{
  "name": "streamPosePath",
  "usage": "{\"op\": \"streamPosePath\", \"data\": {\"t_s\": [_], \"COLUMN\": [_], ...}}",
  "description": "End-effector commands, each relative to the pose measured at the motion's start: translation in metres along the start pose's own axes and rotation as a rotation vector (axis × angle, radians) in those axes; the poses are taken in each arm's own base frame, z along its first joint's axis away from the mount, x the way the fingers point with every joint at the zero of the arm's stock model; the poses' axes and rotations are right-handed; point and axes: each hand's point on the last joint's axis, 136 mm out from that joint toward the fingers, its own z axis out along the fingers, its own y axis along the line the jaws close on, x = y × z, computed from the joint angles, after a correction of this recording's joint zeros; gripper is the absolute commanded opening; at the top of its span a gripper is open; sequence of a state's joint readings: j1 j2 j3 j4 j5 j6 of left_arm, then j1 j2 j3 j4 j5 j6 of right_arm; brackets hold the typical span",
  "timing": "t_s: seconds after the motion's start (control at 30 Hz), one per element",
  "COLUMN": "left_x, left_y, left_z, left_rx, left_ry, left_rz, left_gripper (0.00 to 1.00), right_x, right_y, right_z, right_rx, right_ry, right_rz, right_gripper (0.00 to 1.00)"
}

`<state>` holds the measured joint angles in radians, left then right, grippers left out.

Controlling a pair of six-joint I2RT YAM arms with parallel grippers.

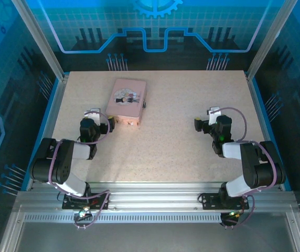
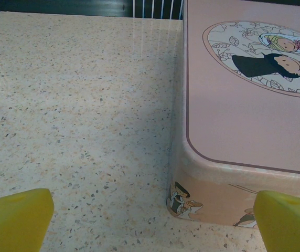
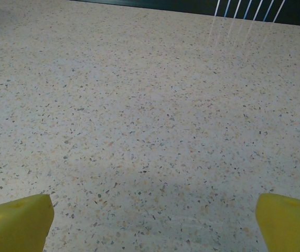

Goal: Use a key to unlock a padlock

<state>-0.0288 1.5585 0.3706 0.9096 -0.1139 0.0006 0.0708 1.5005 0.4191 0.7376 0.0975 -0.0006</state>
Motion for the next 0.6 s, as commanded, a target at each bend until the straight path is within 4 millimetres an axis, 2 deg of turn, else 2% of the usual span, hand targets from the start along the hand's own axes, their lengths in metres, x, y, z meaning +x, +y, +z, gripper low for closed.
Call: {"op": "streamPosePath", "data": {"t_s": [0.0,0.13,0.33,0.47,0.57], "left_x": [-0.011,-0.015,-0.044,-0.075,-0.096], "left_y": [0.0,0.005,0.016,0.018,0.026], "left_z": [0.001,-0.001,-0.015,-0.028,-0.039], "left_rx": [0.015,-0.017,-0.101,-0.121,-0.142], "left_ry": [-0.02,-0.034,-0.01,-0.026,-0.03], "left_rz": [0.003,-0.008,-0.028,-0.075,-0.236], "left_gripper": [0.99,0.99,0.99,0.99,0.99], "right_x": [-0.009,-0.01,-0.039,-0.067,-0.1], "right_y": [-0.006,-0.006,-0.005,-0.001,0.007], "right_z": [0.001,0.001,-0.008,-0.025,-0.044], "right_rx": [0.023,0.022,-0.012,-0.044,-0.103], "right_ry": [-0.026,-0.028,0.027,-0.016,-0.079], "right_rz": [0.014,0.015,0.011,0.047,0.102], "right_gripper": [1.0,1.0,1.0,1.0,1.0]}}
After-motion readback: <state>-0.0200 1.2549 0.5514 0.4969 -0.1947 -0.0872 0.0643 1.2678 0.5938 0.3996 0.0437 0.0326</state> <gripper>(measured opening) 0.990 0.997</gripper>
